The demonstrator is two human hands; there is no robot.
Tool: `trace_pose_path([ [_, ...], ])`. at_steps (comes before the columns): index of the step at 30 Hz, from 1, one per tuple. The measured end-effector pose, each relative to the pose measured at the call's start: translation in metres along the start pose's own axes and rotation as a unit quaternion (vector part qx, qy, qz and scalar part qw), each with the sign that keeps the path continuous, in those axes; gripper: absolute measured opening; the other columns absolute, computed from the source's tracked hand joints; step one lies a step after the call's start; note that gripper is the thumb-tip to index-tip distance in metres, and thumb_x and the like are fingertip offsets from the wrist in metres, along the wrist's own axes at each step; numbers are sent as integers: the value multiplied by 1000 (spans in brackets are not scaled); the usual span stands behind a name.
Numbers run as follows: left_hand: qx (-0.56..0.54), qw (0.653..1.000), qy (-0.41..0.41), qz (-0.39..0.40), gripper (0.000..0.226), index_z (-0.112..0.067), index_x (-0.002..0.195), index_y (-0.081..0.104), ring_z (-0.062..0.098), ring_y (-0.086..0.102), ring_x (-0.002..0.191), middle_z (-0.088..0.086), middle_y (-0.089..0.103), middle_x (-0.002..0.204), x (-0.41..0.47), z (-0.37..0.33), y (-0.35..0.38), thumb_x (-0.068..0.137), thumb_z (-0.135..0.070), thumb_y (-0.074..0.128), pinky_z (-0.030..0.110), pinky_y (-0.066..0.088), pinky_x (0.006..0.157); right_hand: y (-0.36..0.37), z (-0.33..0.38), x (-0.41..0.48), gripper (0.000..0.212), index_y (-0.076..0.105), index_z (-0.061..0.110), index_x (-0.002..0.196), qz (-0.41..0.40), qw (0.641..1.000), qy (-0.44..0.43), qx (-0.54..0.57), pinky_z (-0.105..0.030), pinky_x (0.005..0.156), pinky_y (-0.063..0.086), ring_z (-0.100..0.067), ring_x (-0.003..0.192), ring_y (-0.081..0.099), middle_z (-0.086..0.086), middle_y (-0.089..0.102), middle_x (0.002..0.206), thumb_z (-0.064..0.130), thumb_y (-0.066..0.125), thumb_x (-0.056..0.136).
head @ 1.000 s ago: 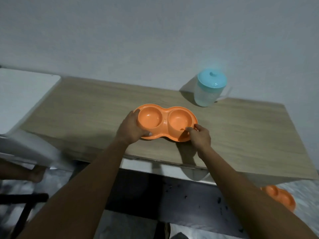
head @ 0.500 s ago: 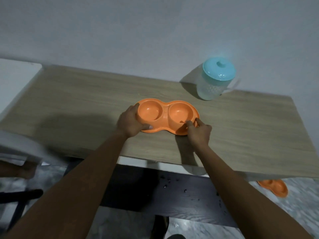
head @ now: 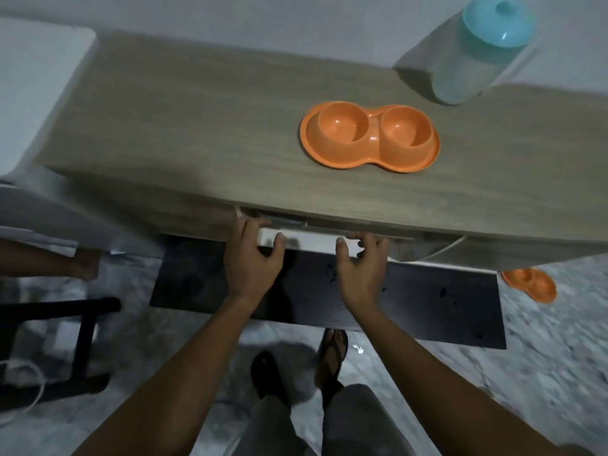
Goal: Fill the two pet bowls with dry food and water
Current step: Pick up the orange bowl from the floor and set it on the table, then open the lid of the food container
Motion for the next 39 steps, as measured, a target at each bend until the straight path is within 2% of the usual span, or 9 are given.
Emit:
trace_pose_path([
  [3,-9,999,-38,38,22,-18,104,64,18,61,94,-2,60,103,-6,35,12,84,-27,70,35,52,78,42,-25,-8,8,65,26,97,58,997,50,-15,-35,82,52,-20,95,62,-1,55,110,28,72,92],
  [9,8,987,-121,106,53,-16,138,51,27,62,112,8,63,129,23,100,66,89,-29,67,29,51,92,118,-70,26,14,69,23,105,70,984,150,59,-33,83,51,-15,88,65,-6,68,117,33,69,95],
  [13,-18,984,-150,99,24,-2,103,56,28,60,98,16,63,109,46,120,99,96,-25,59,17,35,71,153,-86,57,29,66,18,127,51,978,163,122,-35,101,48,-21,112,62,-3,69,119,27,61,100],
  [16,-64,972,-207,91,21,-1,96,57,27,59,94,16,63,102,58,136,119,98,-22,55,19,33,70,173,-99,72,28,62,21,129,75,971,174,143,-28,89,44,-15,88,56,3,63,94,27,55,103],
  [20,-144,949,-266,86,16,-8,86,50,19,55,83,0,53,80,59,149,132,99,-18,52,23,38,72,181,-106,75,16,62,13,97,102,961,200,161,-25,67,40,-8,67,45,8,51,72,22,51,104],
  [23,-183,944,-268,62,17,-9,90,49,15,53,77,-4,53,78,47,145,125,98,-22,57,23,40,71,173,-101,67,19,66,10,90,105,958,207,169,-24,62,39,-12,66,47,1,56,72,18,54,103],
  [27,-242,931,-272,39,26,-17,118,59,11,65,97,-4,69,106,16,125,103,93,-22,65,21,47,86,144,-91,42,24,72,11,117,95,955,206,193,-35,103,47,-18,110,65,0,72,110,23,59,102],
  [32,-210,915,-344,-15,30,-13,113,65,11,62,87,1,69,99,-27,74,45,87,-24,73,24,49,82,79,-62,-11,35,63,23,65,113,948,202,216,-28,59,33,-14,60,39,12,50,56,15,60,99],
  [39,-238,911,-326,88,22,-15,102,75,7,67,75,-4,74,87,-29,1,-26,90,-32,68,17,51,63,-11,22,-48,20,67,19,84,178,930,200,251,-33,70,50,-17,67,54,-1,61,75,6,59,97],
])
Point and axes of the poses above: each hand's wrist, its own x-axis towards the middle knuckle, its own y-axis out of the palm, z = x × y, the point moved 5 cm from there along x, towards the middle knuckle
